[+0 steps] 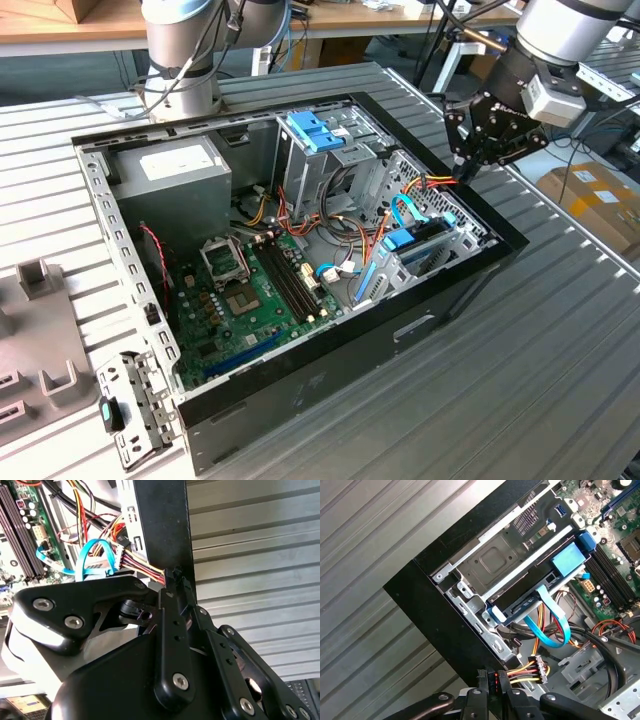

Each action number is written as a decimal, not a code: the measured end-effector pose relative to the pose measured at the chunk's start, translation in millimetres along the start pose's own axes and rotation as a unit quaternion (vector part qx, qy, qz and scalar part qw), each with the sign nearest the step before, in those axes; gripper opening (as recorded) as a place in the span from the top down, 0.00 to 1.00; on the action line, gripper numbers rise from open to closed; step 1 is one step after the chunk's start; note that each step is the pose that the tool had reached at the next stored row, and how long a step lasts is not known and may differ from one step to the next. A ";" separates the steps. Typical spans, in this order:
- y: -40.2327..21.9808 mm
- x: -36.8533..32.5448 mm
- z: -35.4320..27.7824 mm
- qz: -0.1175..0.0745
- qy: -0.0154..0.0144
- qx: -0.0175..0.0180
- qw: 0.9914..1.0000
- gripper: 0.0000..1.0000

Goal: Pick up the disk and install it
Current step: 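Insert the second disk wire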

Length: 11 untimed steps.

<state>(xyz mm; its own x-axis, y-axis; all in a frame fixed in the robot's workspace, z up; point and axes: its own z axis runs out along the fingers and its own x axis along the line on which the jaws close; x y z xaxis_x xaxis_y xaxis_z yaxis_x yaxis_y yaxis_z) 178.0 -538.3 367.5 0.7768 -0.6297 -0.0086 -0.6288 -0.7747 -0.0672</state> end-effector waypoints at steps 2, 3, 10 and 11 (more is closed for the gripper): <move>0.0 0.0 0.1 -0.011 0.000 0.000 1.000 0.79; 0.0 0.0 0.1 -0.014 0.000 0.000 1.000 0.79; -0.1 0.0 -1.5 -0.015 0.000 0.000 1.000 0.79; -0.1 0.0 -1.4 -0.017 0.000 0.001 1.000 0.79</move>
<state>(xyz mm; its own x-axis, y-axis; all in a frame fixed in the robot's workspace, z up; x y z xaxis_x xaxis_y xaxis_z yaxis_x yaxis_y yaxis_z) 178.0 -538.2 368.9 0.7979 -0.6028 -0.0068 -0.6018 -0.7957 -0.0685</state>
